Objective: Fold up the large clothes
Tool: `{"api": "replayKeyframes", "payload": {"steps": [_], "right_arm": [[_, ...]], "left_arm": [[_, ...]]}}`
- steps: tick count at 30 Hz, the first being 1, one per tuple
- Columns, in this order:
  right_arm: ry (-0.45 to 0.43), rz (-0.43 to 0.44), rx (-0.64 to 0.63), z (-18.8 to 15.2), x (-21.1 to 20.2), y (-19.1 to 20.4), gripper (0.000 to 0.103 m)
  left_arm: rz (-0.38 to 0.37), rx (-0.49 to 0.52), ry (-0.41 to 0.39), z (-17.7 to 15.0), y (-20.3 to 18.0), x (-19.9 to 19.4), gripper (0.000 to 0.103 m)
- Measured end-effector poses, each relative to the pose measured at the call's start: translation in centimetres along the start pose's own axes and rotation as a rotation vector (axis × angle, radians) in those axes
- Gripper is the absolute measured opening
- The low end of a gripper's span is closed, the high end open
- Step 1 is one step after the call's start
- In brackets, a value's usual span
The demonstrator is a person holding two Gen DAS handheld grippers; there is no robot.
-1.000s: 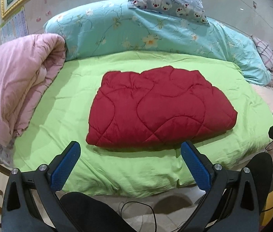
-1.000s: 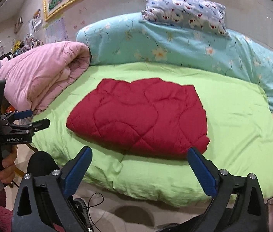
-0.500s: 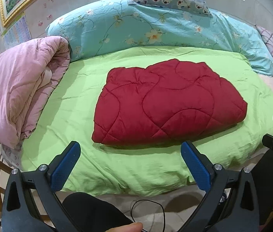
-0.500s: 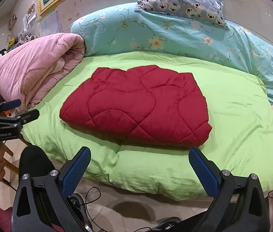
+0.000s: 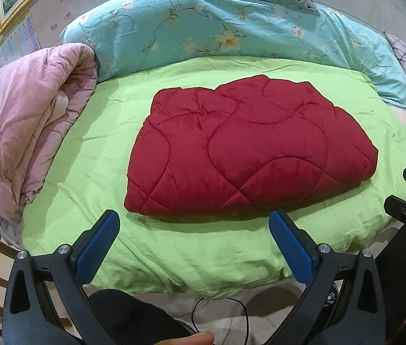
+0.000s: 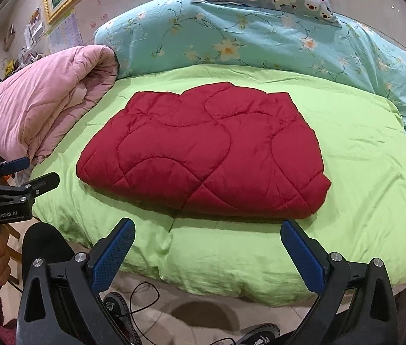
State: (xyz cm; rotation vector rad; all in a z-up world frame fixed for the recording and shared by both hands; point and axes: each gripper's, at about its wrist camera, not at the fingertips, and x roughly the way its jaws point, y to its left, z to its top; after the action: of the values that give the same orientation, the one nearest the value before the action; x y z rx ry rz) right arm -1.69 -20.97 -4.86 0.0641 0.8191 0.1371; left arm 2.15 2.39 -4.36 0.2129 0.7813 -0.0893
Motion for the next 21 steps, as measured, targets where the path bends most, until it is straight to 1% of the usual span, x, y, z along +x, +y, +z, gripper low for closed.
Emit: {"api": "replayKeyframes", "payload": {"steps": [9, 21], "right_arm": [[0.0, 0.005, -0.008, 1.0, 0.8, 0.0, 0.102], [0.008, 0.008, -0.009, 1.4, 1.4, -0.3, 0.102]], "left_arm": [[-0.001, -0.008, -0.012, 0.8, 0.2, 0.3, 0.103], [-0.009, -0.009, 0.003, 1.3, 0.0, 1.1, 0.103]]}}
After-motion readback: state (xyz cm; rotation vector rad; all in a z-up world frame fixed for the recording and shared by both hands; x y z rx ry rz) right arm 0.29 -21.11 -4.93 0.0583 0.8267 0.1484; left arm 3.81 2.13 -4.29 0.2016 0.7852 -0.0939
